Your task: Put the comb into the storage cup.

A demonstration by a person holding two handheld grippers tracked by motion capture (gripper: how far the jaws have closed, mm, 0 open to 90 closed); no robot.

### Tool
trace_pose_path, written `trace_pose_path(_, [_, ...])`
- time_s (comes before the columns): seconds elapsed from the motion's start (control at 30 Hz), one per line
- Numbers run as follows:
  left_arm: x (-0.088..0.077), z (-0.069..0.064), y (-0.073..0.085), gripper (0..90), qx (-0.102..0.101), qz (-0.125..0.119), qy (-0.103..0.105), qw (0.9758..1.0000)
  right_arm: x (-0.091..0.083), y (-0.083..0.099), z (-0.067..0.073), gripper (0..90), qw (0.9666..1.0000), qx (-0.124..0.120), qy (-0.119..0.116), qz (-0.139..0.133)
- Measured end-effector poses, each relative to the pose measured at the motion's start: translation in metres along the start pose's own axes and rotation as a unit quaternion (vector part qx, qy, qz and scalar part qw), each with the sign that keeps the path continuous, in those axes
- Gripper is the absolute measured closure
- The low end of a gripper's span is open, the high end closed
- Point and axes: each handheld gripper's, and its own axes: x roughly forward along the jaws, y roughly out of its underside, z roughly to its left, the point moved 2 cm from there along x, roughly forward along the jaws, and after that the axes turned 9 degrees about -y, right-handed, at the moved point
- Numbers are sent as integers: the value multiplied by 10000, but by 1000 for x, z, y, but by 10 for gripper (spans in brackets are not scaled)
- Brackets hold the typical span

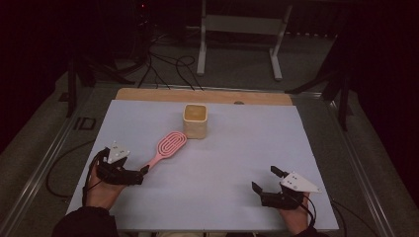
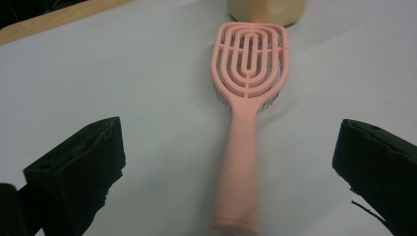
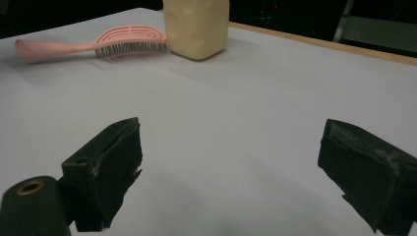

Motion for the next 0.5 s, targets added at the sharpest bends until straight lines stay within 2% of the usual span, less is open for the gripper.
trace_pose_path(0.5, [26, -2, -16, 0, 246, 413, -5, 9988, 1, 0, 0, 93, 10000, -8, -27, 41])
